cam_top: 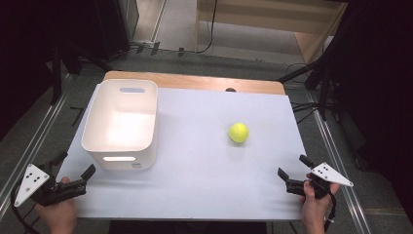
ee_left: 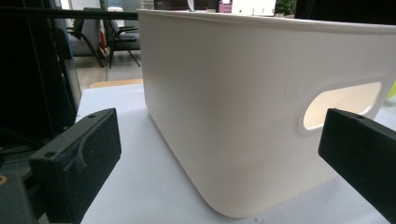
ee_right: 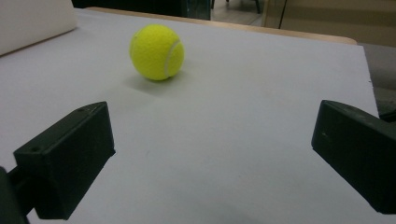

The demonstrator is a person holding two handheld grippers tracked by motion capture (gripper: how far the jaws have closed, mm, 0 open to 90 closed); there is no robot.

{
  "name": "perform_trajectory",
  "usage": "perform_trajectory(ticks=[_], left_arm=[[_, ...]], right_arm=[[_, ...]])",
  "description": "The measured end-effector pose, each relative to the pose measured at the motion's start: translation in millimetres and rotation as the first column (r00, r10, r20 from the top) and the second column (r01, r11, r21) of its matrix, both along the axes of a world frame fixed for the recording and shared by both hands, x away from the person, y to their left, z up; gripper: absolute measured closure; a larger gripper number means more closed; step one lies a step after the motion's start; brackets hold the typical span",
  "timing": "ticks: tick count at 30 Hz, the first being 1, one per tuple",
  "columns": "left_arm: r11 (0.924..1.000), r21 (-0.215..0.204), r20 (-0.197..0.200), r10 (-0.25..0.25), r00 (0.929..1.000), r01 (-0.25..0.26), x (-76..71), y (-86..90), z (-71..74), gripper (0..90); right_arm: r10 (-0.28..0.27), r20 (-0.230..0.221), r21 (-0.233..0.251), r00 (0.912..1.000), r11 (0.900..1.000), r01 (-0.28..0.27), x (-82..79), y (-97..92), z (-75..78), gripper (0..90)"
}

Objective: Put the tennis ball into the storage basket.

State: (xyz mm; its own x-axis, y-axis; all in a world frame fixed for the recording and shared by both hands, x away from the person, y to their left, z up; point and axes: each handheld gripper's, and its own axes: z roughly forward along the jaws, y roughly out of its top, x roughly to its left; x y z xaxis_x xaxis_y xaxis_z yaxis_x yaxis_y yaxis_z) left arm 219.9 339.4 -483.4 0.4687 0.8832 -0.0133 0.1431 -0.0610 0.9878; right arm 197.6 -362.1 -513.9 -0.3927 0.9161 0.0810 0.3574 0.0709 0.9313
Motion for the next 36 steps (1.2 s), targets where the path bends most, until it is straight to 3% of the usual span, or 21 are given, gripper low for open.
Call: perform_trajectory(ticks=[14, 27, 36], left_arm=[[1.0000, 0.004, -0.001, 0.001, 1.0000, -0.001, -0.6, -0.1, 0.0, 0.0], [0.9999, -0.013, 0.001, -0.004, 1.0000, 0.004, -0.6, 0.7, -0.2, 0.0], [0.9999, -0.014, 0.000, -0.008, 1.0000, 0.008, -0.7, 1.2, -0.2, 0.0]], right_arm=[[0.094, -0.064, -0.063, 0.9935, 0.9932, -0.098, 23.7, 21.6, 24.4, 0.0], [0.165, -0.152, -0.112, 0.9745, 0.9767, -0.183, 55.5, 42.1, 42.0, 0.0], [0.195, -0.187, -0.109, 0.9628, 0.9699, -0.218, 79.6, 51.0, 45.0, 0.0]])
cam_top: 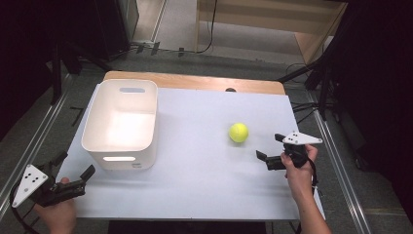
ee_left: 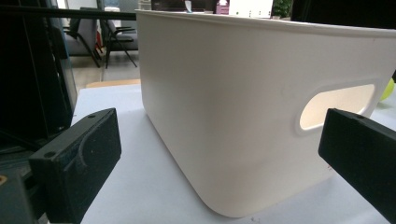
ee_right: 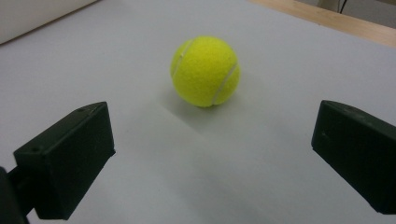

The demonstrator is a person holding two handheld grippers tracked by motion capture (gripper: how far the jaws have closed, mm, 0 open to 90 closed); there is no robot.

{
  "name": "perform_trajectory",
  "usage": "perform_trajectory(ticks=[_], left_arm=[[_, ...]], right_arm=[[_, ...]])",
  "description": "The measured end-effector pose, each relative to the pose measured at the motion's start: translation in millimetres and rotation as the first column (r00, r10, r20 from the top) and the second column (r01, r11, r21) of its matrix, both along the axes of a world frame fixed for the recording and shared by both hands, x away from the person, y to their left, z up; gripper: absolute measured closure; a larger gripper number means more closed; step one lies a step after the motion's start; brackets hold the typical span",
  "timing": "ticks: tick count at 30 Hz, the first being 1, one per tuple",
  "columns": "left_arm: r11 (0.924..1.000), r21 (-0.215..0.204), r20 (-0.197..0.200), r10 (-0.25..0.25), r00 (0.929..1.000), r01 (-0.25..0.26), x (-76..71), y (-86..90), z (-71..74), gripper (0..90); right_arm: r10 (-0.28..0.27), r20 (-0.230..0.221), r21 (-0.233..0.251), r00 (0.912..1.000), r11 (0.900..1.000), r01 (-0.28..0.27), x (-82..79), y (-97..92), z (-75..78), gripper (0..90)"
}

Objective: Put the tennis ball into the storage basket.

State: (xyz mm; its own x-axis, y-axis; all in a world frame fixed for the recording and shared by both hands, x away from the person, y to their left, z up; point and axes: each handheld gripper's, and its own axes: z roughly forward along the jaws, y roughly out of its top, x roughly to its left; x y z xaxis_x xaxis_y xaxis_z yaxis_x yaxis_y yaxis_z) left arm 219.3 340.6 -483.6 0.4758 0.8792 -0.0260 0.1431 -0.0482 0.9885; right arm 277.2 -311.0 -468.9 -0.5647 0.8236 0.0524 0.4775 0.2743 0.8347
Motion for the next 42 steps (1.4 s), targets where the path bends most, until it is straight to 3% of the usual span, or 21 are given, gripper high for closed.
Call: perform_trajectory(ticks=[10, 18, 38, 42], left_arm=[[1.0000, 0.003, -0.005, 0.005, 1.0000, -0.005, 0.1, -0.7, 0.1, 0.0], [1.0000, 0.001, -0.002, 0.000, 1.0000, 0.000, 0.0, -0.5, -0.1, 0.0], [1.0000, 0.007, -0.008, 0.004, 1.0000, -0.003, -0.1, -1.2, 0.1, 0.0], [0.9999, 0.011, -0.007, 0.001, 1.0000, -0.001, 0.1, -1.3, 0.1, 0.0]], right_arm=[[0.049, -0.033, -0.038, 0.9983, 0.9980, -0.050, 19.9, 11.8, 9.6, 0.0], [0.069, -0.071, -0.029, 0.9951, 0.9970, -0.071, 34.1, 19.5, 9.6, 0.0], [0.104, -0.160, -0.081, 0.9817, 0.9897, -0.118, 62.8, 32.8, 6.6, 0.0], [0.112, -0.161, -0.094, 0.9805, 0.9872, -0.128, 67.2, 35.9, 5.4, 0.0]])
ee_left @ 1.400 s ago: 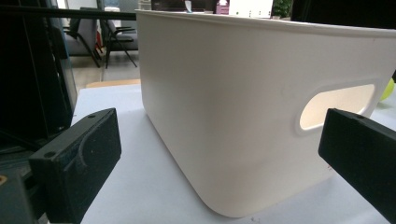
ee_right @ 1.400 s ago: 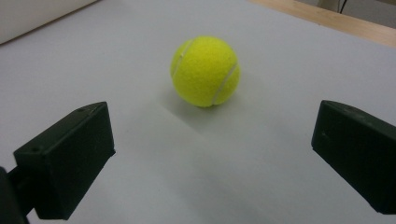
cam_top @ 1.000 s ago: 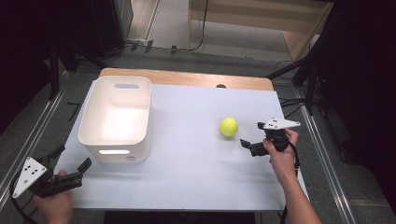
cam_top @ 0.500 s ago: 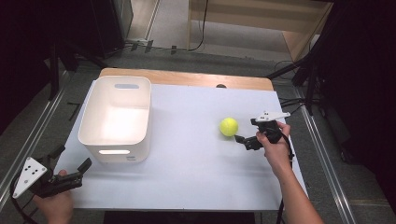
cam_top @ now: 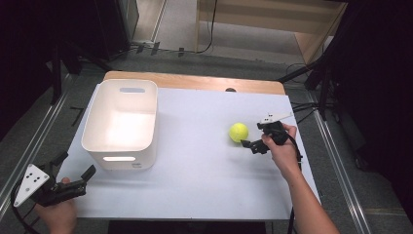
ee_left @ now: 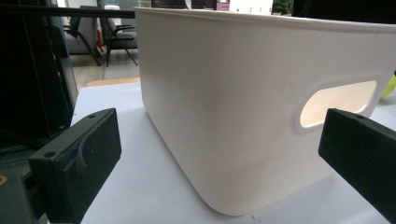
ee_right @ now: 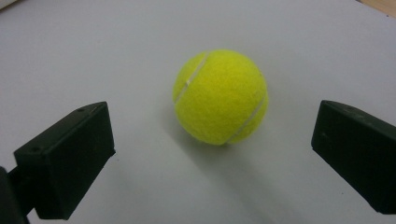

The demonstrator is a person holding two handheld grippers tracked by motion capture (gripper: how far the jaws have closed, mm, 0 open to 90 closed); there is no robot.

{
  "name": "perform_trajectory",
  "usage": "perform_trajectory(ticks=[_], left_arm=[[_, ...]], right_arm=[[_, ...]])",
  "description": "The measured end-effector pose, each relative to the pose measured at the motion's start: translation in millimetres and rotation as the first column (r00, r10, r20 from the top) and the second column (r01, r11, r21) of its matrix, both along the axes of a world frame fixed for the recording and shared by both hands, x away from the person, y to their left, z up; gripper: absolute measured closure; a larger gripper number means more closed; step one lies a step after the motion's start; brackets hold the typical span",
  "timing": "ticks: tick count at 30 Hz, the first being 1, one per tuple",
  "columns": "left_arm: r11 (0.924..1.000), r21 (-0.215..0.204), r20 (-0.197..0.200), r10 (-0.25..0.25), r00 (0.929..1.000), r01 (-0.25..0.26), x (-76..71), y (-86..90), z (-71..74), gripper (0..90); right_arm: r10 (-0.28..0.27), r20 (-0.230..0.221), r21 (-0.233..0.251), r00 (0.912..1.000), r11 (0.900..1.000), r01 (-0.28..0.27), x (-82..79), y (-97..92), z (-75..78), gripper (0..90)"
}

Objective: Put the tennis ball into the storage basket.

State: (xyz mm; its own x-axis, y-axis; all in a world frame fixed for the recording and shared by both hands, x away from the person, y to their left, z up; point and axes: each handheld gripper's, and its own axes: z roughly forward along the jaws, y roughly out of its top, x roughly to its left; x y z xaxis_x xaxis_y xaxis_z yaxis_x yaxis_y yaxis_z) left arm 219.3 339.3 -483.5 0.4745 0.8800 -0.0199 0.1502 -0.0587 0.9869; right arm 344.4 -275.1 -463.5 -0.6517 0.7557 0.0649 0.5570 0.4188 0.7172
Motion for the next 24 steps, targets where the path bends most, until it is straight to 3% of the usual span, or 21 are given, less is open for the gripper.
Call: perform_trajectory(ticks=[8, 15, 18, 24], left_arm=[[1.0000, 0.000, 0.000, -0.001, 1.0000, 0.001, 0.0, -0.1, 0.0, 0.0], [1.0000, 0.005, 0.000, -0.001, 1.0000, 0.001, 0.1, -0.7, -0.1, 0.0], [1.0000, 0.005, 0.001, 0.000, 1.0000, 0.000, 0.1, -0.7, -0.1, 0.0], [1.0000, 0.008, -0.001, 0.000, 1.0000, 0.000, -0.2, -0.9, 0.0, 0.0]], right_arm=[[0.012, -0.018, -0.017, 0.9998, 0.9998, -0.012, 8.7, 4.5, -1.3, 0.0], [0.021, -0.064, -0.028, 0.9977, 0.9993, -0.023, 15.1, 9.1, -4.3, 0.3], [0.008, -0.095, -0.027, 0.9955, 0.9996, -0.010, 17.8, 12.6, -4.8, 2.4], [-0.002, -0.111, -0.053, 0.9939, 0.9986, -0.003, 23.7, 19.3, -7.1, 2.4]])
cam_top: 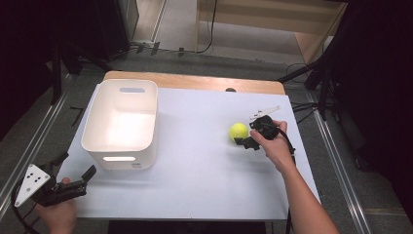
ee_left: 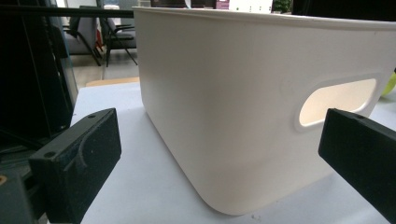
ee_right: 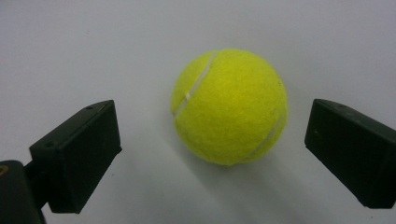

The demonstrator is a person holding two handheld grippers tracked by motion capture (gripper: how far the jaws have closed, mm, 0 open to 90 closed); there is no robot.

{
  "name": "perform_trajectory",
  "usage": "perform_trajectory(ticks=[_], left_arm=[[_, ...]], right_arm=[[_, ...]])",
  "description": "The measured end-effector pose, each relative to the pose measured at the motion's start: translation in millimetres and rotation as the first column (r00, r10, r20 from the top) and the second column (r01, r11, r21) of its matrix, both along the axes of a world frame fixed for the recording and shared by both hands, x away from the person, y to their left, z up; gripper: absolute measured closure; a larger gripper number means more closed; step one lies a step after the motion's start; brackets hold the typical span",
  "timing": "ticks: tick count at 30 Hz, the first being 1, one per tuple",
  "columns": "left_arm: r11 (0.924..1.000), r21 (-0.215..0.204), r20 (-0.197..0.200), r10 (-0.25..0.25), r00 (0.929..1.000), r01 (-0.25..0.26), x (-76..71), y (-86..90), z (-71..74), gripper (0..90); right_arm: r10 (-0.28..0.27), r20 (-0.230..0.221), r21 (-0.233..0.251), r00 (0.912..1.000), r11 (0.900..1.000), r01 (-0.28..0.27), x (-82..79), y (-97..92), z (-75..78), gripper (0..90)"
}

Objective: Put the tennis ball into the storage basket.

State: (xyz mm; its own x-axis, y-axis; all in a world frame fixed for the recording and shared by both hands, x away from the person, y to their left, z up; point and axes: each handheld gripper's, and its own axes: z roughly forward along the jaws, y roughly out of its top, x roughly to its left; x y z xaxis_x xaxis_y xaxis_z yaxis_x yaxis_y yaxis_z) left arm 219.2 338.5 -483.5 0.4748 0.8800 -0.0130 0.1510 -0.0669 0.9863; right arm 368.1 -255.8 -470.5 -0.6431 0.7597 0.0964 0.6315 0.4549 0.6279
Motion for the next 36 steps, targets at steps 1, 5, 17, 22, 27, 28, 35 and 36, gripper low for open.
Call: perform_trajectory(ticks=[1, 5, 17, 22, 27, 28, 35, 36], left_arm=[[1.0000, 0.000, 0.000, 0.000, 1.0000, 0.000, 0.0, 0.0, 0.0, 0.0], [1.0000, -0.001, 0.001, -0.001, 1.0000, 0.001, 0.1, 0.0, -0.1, 0.0], [1.0000, -0.002, 0.004, -0.004, 1.0000, 0.004, -0.2, -0.3, -0.3, 0.0], [1.0000, -0.001, 0.004, -0.003, 1.0000, 0.003, -0.3, -0.4, -0.2, 0.0], [1.0000, 0.000, 0.005, -0.003, 1.0000, 0.003, -0.2, -0.5, -0.3, 0.0], [1.0000, 0.001, 0.005, -0.003, 1.0000, 0.003, -0.2, -0.5, -0.2, 0.0], [1.0000, 0.003, 0.004, -0.004, 1.0000, 0.004, -0.2, -0.7, -0.3, 0.0], [1.0000, 0.004, 0.004, -0.004, 1.0000, 0.004, -0.3, -0.7, -0.2, 0.0]], right_arm=[[-0.001, -0.003, -0.001, 1.0000, 1.0000, 0.001, 1.1, 1.0, -0.9, 2.4], [-0.010, -0.017, -0.005, 0.9998, 0.9999, 0.010, 5.7, 2.8, -3.3, 2.4], [-0.029, -0.045, -0.029, 0.9986, 0.9992, 0.028, 13.7, 11.1, -11.5, 7.9], [-0.047, -0.045, -0.035, 0.9979, 0.9983, 0.046, 15.6, 13.2, -13.5, 11.8], [-0.057, -0.054, -0.046, 0.9970, 0.9975, 0.054, 17.2, 14.8, -16.1, 12.8], [-0.059, -0.055, -0.047, 0.9967, 0.9973, 0.056, 17.5, 14.6, -16.2, 12.8], [-0.078, -0.054, -0.048, 0.9954, 0.9959, 0.076, 20.5, 13.0, -18.4, 15.7], [-0.083, -0.054, -0.052, 0.9951, 0.9955, 0.080, 20.9, 13.8, -18.9, 15.7]])
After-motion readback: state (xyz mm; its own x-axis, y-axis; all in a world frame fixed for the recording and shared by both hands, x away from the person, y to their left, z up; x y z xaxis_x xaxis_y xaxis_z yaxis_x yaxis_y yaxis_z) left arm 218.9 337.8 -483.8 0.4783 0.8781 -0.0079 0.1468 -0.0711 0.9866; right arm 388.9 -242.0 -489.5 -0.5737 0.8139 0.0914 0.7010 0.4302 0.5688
